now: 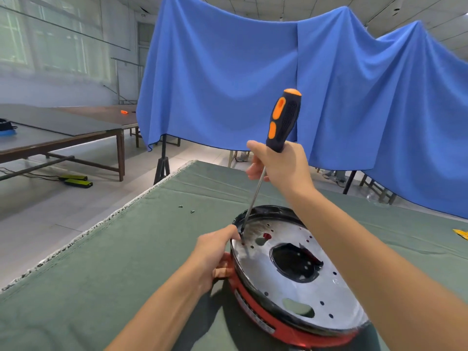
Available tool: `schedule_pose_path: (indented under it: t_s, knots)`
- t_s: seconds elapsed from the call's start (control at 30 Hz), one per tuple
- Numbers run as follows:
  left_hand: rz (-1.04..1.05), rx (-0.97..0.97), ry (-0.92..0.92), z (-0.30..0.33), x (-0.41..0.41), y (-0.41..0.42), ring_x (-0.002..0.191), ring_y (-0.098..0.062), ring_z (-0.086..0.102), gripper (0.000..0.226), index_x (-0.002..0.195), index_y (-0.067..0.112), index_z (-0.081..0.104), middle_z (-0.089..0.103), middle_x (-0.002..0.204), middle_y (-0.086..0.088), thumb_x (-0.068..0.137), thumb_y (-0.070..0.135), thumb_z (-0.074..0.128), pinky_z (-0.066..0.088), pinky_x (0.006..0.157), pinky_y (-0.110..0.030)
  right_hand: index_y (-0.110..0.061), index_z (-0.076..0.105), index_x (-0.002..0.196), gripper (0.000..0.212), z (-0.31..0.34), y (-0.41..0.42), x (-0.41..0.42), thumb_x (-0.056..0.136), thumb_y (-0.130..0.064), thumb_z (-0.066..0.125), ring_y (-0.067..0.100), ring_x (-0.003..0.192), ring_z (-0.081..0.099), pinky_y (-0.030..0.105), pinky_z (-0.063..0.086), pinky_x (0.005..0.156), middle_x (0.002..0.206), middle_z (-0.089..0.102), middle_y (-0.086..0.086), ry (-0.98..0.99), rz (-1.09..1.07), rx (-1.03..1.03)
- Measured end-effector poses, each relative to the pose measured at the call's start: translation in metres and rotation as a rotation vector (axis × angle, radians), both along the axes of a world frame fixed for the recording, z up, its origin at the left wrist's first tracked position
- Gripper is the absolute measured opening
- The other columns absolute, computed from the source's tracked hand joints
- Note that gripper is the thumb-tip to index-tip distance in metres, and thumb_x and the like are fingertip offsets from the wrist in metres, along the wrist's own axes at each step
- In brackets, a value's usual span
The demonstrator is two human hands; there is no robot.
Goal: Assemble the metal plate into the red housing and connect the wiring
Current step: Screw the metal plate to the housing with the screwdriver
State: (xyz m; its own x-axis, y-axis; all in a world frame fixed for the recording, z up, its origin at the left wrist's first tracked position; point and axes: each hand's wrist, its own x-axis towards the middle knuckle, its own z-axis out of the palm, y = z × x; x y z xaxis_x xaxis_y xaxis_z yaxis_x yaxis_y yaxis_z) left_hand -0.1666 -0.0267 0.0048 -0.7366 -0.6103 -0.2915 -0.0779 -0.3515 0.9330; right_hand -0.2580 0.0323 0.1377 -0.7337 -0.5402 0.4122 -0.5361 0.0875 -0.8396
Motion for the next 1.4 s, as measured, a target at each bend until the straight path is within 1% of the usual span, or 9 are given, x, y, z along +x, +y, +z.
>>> schedule_pose_path:
  t_s: [0.27, 0.6, 0.73, 0.87, 1.0, 1.13, 1.23, 1.33, 1.4]
  knots:
    - [-0.085, -0.368, -0.134, -0.003, 0.004, -0.009, 0.047, -0.013, 0.044, 0.028, 0.049, 0.026, 0.054, 0.043, 0.059, -0.001, 0.077, 0.025, 0.056, 0.039, 0.053, -0.021, -0.011, 0.058, 0.062, 0.038, -0.006, 0.002, -0.008, 0.089, -0.037, 0.059, 0.016, 0.054, 0.066, 0.039, 0.057, 0.072, 0.051, 0.067, 0.002, 0.040, 0.000, 0.007]
    - [-0.046, -0.524, -0.127, -0.006, 0.000, -0.005, 0.048, -0.014, 0.042, 0.025, 0.061, 0.022, 0.058, 0.043, 0.049, 0.004, 0.084, 0.013, 0.051, 0.053, 0.053, -0.032, -0.023, 0.053, 0.076, 0.030, -0.021, 0.003, 0.003, 0.070, -0.047, 0.036, 0.019, 0.064, 0.069, 0.050, 0.053, 0.081, 0.066, 0.071, -0.004, 0.075, 0.094, 0.142]
    - [0.004, -0.567, -0.090, -0.008, -0.003, -0.006, 0.046, -0.007, 0.047, 0.013, 0.085, 0.020, 0.066, 0.049, 0.047, 0.010, 0.087, 0.019, 0.053, 0.052, 0.049, -0.029, -0.021, 0.060, 0.080, 0.023, -0.028, 0.007, 0.001, 0.086, -0.038, 0.046, 0.014, 0.060, 0.068, 0.052, 0.054, 0.078, 0.074, 0.072, -0.005, 0.132, 0.116, 0.086]
    - [0.152, -0.736, -0.017, -0.010, -0.006, -0.009, 0.085, -0.007, 0.063, 0.022, 0.104, 0.020, 0.070, 0.069, 0.089, 0.008, 0.083, 0.020, 0.064, 0.052, 0.079, -0.030, -0.024, 0.067, 0.073, 0.030, -0.027, 0.013, -0.005, 0.082, -0.053, 0.063, 0.014, 0.065, 0.069, 0.047, 0.055, 0.076, 0.065, 0.070, -0.006, 0.182, 0.031, 0.044]
    - [0.123, -0.927, 0.063, -0.005, -0.010, -0.013, 0.100, 0.000, 0.055, 0.027, 0.104, 0.030, 0.068, 0.065, 0.098, 0.016, 0.077, 0.029, 0.074, 0.041, 0.085, -0.020, -0.020, 0.064, 0.064, 0.053, -0.024, 0.015, -0.006, 0.070, -0.072, 0.060, 0.016, 0.063, 0.066, 0.039, 0.054, 0.067, 0.057, 0.066, 0.000, 0.307, -0.126, 0.128]
    - [0.132, -1.166, 0.100, 0.011, -0.017, -0.018, 0.093, -0.011, 0.052, 0.016, 0.082, 0.023, 0.073, 0.066, 0.085, 0.011, 0.071, 0.032, 0.081, 0.038, 0.083, -0.028, -0.018, 0.063, 0.065, 0.065, -0.020, 0.014, -0.004, 0.067, -0.082, 0.051, 0.014, 0.062, 0.066, 0.032, 0.051, 0.064, 0.058, 0.066, -0.001, 0.344, -0.207, 0.237]
    - [0.074, -1.053, 0.150, 0.019, -0.023, -0.017, 0.068, -0.017, 0.058, 0.011, 0.070, 0.012, 0.073, 0.069, 0.069, -0.006, 0.075, 0.021, 0.079, 0.044, 0.070, -0.033, -0.015, 0.062, 0.068, 0.066, -0.019, 0.014, -0.006, 0.071, -0.080, 0.049, 0.016, 0.066, 0.066, 0.032, 0.051, 0.065, 0.063, 0.067, 0.000, 0.337, -0.215, 0.298]
    - [-0.002, -0.979, 0.168, 0.018, -0.028, -0.016, 0.052, -0.014, 0.041, 0.018, 0.069, 0.003, 0.073, 0.059, 0.056, -0.018, 0.083, 0.014, 0.070, 0.038, 0.054, -0.033, -0.017, 0.062, 0.083, 0.041, -0.013, 0.018, -0.012, 0.080, -0.057, 0.058, 0.020, 0.077, 0.066, 0.041, 0.052, 0.073, 0.077, 0.069, 0.000, 0.193, -0.089, 0.157]
    - [-0.038, -1.011, 0.158, 0.015, -0.030, -0.015, 0.046, -0.007, 0.032, 0.024, 0.068, 0.001, 0.072, 0.045, 0.045, 0.001, 0.088, 0.014, 0.065, 0.029, 0.048, -0.022, -0.014, 0.059, 0.091, 0.018, -0.006, 0.022, -0.013, 0.086, -0.031, 0.060, 0.020, 0.077, 0.067, 0.044, 0.053, 0.076, 0.082, 0.070, 0.002, 0.005, 0.049, -0.003]
